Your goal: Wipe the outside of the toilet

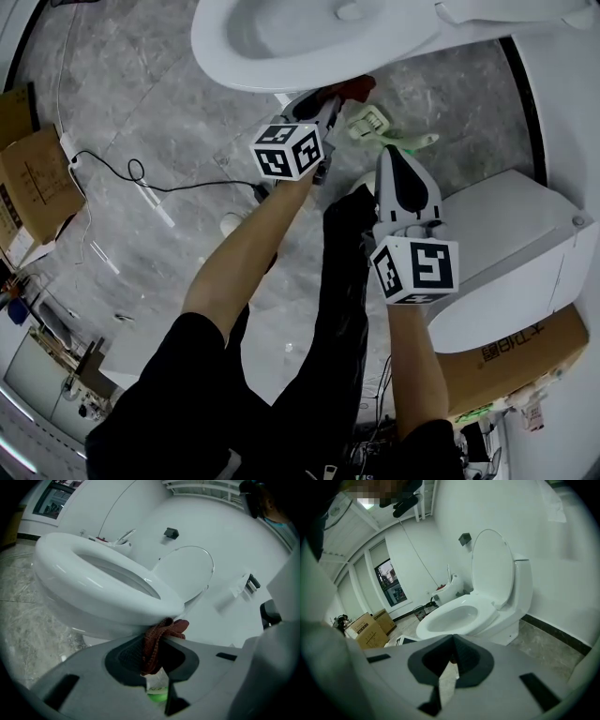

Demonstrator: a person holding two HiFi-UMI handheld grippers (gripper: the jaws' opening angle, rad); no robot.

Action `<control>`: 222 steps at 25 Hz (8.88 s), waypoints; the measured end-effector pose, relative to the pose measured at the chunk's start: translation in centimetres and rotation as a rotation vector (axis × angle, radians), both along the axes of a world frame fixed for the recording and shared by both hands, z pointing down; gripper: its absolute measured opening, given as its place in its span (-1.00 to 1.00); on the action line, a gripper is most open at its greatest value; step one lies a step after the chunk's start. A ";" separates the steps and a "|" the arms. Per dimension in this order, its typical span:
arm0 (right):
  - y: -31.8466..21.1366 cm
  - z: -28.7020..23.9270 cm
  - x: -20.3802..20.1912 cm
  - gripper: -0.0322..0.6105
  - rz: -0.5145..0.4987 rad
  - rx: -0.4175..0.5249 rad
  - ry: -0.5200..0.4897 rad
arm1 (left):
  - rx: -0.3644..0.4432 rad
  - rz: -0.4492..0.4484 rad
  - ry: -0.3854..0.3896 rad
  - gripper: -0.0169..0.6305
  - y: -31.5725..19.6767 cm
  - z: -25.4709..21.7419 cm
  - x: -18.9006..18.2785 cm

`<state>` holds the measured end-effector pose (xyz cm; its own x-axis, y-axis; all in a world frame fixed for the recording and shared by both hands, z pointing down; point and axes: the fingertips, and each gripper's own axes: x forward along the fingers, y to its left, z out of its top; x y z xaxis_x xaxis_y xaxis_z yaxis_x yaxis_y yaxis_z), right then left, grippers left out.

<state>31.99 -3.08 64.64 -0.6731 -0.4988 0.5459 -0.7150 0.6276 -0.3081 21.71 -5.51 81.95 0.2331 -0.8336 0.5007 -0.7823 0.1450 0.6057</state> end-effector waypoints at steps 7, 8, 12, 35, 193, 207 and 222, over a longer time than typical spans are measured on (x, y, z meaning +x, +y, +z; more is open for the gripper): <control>1.7 0.2 -3.0 -0.89 -0.017 -0.015 0.002 | -0.027 -0.024 -0.022 -0.75 3.4 0.4 -4.2; 2.0 0.3 -3.4 -0.89 -0.020 -0.016 0.001 | -0.032 -0.029 -0.025 -0.75 3.9 0.5 -4.9; 2.8 0.4 -5.1 -0.89 -0.034 -0.018 0.002 | -0.044 -0.055 -0.036 -0.75 5.7 0.9 -7.5; 6.9 1.8 -8.1 -0.89 -0.030 -0.046 0.030 | -0.075 -0.140 -0.096 -0.75 10.1 0.4 -20.3; 8.2 -39.0 -39.6 -0.89 0.089 0.165 0.008 | 0.357 0.307 -0.412 -0.75 10.7 -60.9 -51.8; -0.5 -42.8 -39.1 -0.89 0.350 0.251 -0.013 | 0.439 0.622 -0.426 -0.75 -5.1 -62.6 -48.6; -12.1 -38.4 -41.3 -0.89 0.921 0.170 0.055 | 0.461 1.227 -0.358 -0.75 -26.7 -49.8 -43.9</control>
